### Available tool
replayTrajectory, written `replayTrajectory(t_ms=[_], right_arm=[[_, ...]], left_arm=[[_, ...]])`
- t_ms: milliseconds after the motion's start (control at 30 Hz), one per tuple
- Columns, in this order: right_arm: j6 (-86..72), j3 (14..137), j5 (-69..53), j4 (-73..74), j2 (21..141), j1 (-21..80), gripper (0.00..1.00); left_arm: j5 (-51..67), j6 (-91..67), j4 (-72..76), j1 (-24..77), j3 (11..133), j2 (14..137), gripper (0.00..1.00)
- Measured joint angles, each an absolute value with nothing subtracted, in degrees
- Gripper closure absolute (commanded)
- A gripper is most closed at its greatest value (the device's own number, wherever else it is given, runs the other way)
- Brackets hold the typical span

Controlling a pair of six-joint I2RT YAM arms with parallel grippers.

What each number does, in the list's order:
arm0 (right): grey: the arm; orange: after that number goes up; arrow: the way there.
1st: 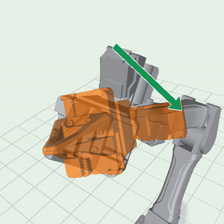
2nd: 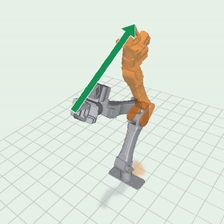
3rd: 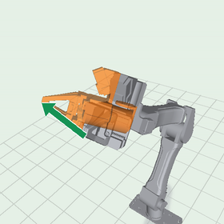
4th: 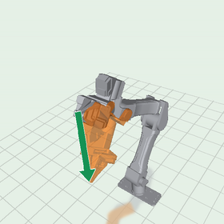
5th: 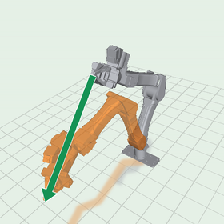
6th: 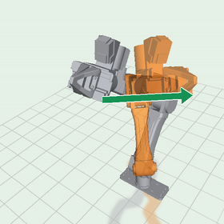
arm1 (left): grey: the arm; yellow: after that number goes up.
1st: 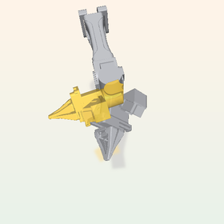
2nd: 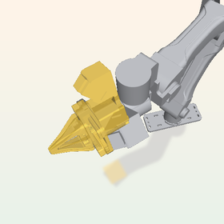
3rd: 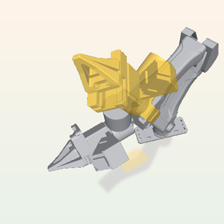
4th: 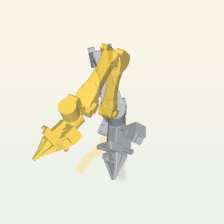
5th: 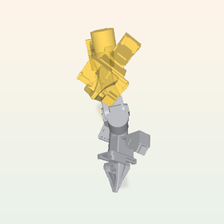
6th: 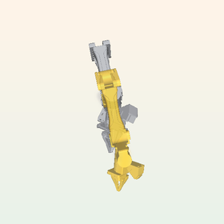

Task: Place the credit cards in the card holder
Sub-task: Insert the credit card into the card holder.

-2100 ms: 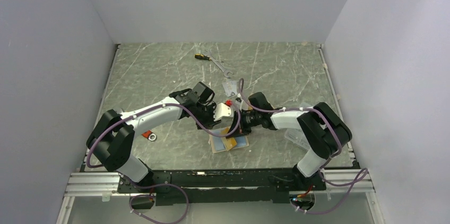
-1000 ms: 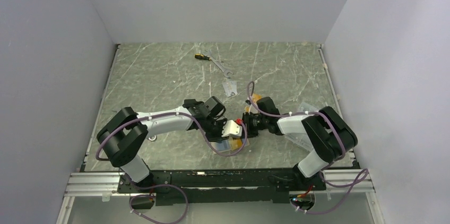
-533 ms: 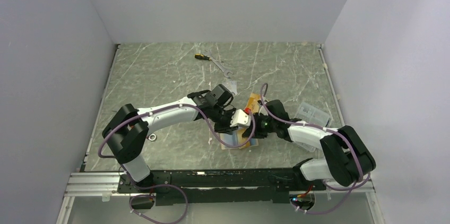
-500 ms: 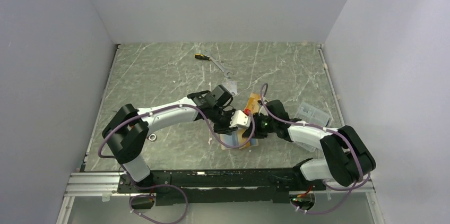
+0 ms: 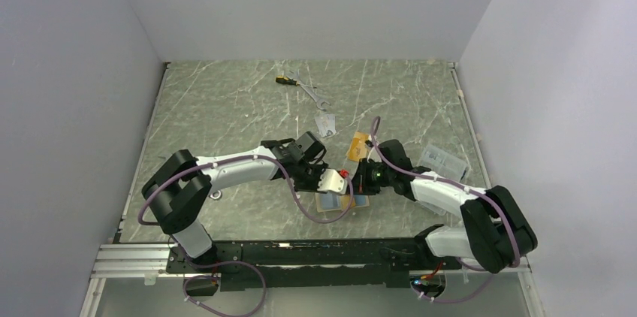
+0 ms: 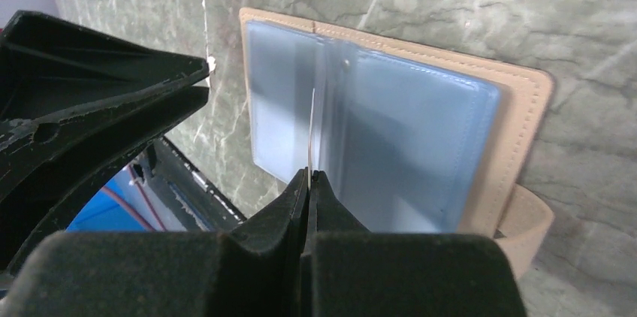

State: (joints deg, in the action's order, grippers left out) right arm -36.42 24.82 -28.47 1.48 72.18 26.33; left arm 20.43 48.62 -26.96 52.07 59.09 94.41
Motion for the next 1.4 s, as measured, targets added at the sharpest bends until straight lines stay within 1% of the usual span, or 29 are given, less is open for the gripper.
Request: replayTrajectory(t_ms=[200,467,600,867,1133,1400], right_arm=[[-36.45,24.82,-32.45,-0.67,75.22,25.96,1.0],[-37.74,24.6,-36.56,-6.17,75.55,20.16,1.0],[-39.13,23.53,-37.63,-10.11,76.53,19.53,1.0],[-41.93,20.88,-37.89,-16.93,81.19,19.53,1.0],[-43.22,19.29,-37.06,-20.62,81.36,19.53,1.0],[-45.12,18.04,-36.95,-24.23,82.46,19.53,1.0]], left_arm=[[19.81,48.88,-26.46,52.27,59.59,94.52,0.71],[19.77,49.15,-26.39,53.52,60.25,94.89,0.72],[19.49,49.91,-26.02,55.05,60.27,95.66,0.72],[17.19,51.72,-23.73,56.66,59.09,96.62,0.74],[14.35,53.3,-22.59,57.84,55.59,96.62,0.75],[12.6,53.34,-21.15,58.81,54.89,96.62,0.77]])
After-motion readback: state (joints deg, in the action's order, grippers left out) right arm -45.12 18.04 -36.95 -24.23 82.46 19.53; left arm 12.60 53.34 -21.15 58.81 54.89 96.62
